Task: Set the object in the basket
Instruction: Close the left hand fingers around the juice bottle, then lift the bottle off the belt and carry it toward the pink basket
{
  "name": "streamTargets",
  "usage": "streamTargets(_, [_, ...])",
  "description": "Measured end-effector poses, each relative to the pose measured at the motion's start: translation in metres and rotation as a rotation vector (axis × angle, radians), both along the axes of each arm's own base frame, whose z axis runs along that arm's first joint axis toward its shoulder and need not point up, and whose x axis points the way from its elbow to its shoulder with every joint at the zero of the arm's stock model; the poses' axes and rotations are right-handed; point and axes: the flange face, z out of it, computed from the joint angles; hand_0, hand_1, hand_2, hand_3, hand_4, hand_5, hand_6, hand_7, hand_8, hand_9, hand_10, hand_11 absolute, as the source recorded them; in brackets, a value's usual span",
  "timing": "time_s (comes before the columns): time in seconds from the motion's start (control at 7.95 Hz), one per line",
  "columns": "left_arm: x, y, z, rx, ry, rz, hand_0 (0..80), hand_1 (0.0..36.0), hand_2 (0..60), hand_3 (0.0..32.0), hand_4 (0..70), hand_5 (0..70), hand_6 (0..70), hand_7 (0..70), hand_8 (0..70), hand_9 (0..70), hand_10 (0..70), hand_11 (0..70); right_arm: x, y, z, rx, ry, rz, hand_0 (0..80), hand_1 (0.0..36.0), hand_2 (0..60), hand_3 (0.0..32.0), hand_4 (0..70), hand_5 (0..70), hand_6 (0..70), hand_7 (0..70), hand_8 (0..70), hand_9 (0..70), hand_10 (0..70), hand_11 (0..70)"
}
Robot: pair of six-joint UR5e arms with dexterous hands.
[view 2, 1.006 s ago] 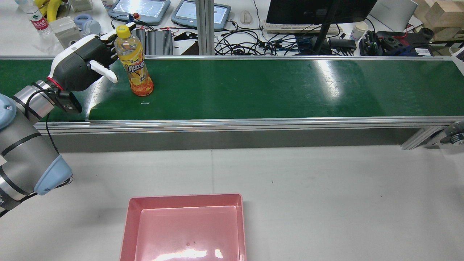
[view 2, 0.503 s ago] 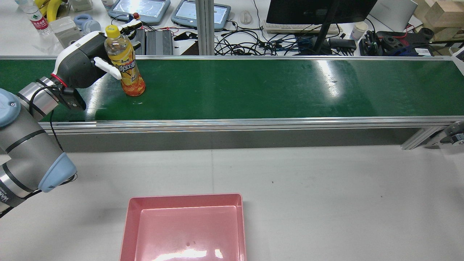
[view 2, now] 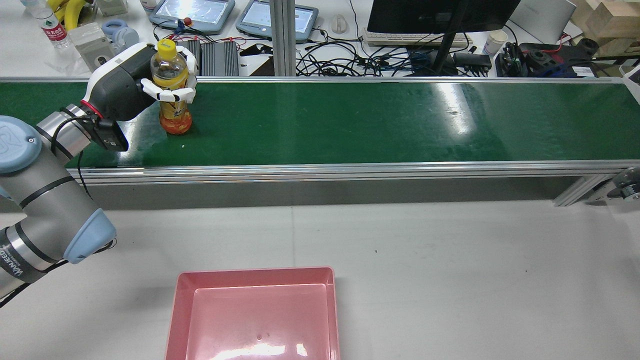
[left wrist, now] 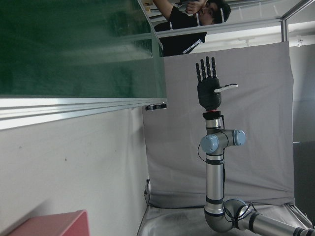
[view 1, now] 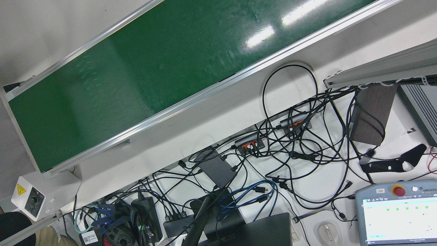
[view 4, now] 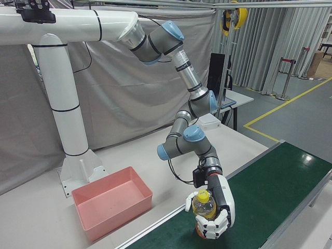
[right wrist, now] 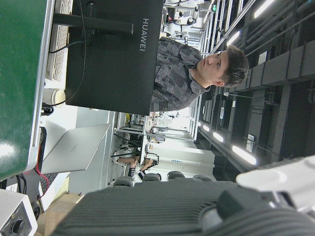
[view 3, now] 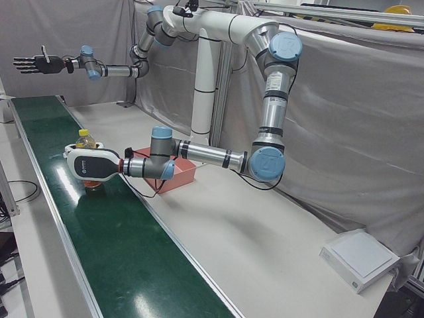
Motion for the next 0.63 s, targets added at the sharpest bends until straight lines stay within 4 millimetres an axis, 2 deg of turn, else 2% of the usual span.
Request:
streamTargets(0.13, [0.002, 0.000, -0.008, -0.004, -0.002, 0.005, 51.7, 31.2, 60.0, 0.0, 43.4, 70.0, 64.1, 70.0, 70.0, 70.0, 70.0, 70.0, 0.000, 0.000, -0.001, 0.001, 0.000, 0.000, 0.0, 0.0, 0.0, 0.0, 0.0, 0.0, 0.0, 0.0, 0.0, 0.0, 0.0, 0.0])
streamTargets(0.25, [0.002, 0.001, -0.017, 0.003, 0.004, 0.009, 52.0, 29.7, 60.0, 0.0, 43.2, 70.0, 61.2, 70.0, 70.0, 70.0, 70.0, 70.0, 0.000, 0.000, -0.001, 0.002, 0.000, 0.000, 0.0, 0.0, 0.0, 0.0, 0.0, 0.0, 0.0, 0.0, 0.0, 0.0, 0.0, 0.0])
streamTargets(0.5, [-0.001, 0.010, -0.037, 0.034, 0.026, 0.016, 51.8, 29.9, 60.0, 0.0, 40.8, 70.0, 57.6, 70.0, 70.0, 70.0, 70.0, 70.0, 0.000, 0.000, -0.001, 0.002, 0.000, 0.000, 0.0, 0.0, 0.0, 0.0, 0.0, 0.0, 0.0, 0.0, 0.0, 0.0, 0.0, 0.0])
streamTargets(0.63, [0.001, 0.019, -0.047, 0.052, 0.035, 0.033, 53.8, 28.1, 60.0, 0.0, 39.8, 70.0, 54.3, 70.0, 68.2, 70.0, 70.0, 70.0, 0.000, 0.000, -0.001, 0.001, 0.000, 0.000, 0.0, 0.0, 0.0, 0.0, 0.0, 0.0, 0.0, 0.0, 0.0, 0.0, 0.0, 0.0])
